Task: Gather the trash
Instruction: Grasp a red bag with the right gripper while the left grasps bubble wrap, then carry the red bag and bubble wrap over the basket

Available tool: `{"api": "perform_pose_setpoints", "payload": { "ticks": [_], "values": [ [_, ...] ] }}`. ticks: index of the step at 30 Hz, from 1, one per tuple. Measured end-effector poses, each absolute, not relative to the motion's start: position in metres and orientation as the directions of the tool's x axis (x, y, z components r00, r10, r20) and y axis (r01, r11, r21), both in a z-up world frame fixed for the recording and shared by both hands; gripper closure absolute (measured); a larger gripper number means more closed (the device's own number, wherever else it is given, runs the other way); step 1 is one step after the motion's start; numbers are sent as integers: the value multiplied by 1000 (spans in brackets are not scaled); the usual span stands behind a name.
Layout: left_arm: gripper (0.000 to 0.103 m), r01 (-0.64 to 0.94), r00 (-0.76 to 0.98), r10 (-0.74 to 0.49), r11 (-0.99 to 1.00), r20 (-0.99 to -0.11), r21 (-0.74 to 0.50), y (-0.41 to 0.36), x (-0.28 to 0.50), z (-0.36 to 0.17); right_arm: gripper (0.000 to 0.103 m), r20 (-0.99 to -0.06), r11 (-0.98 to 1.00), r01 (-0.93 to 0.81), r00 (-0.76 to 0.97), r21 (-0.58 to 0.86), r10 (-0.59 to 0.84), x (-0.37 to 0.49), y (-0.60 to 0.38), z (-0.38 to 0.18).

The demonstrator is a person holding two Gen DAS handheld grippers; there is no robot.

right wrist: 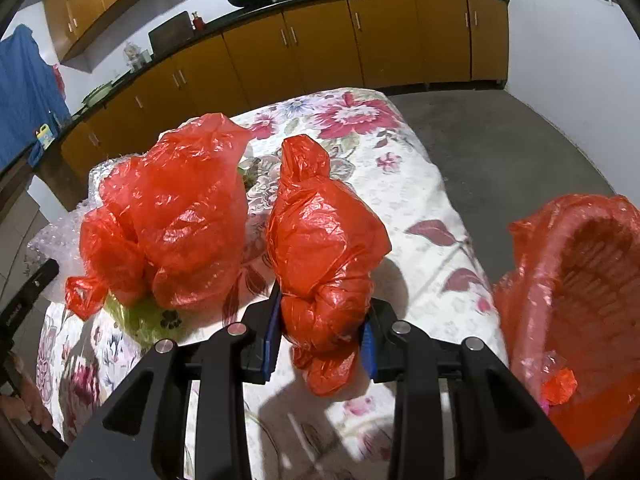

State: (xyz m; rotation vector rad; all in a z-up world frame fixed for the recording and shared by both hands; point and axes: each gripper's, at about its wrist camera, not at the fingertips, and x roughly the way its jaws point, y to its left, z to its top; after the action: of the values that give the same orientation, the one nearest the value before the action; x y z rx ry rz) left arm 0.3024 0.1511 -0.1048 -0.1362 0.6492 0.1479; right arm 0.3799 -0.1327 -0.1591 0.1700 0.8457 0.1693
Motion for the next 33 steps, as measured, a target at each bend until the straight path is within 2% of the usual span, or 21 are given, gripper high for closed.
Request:
{"api": "perform_pose_setpoints", "payload": {
  "ticks": [14,33],
  "values": [
    [100,-132,843,34,981,-537,-144,145,257,-47,70,-685,971,-64,698,229,208,351,-155,-131],
    [100,118,876,-185,978,-446,-174,50,218,16,70,-626,973,-13,764,229,158,299,-201,-87]
  ]
}}
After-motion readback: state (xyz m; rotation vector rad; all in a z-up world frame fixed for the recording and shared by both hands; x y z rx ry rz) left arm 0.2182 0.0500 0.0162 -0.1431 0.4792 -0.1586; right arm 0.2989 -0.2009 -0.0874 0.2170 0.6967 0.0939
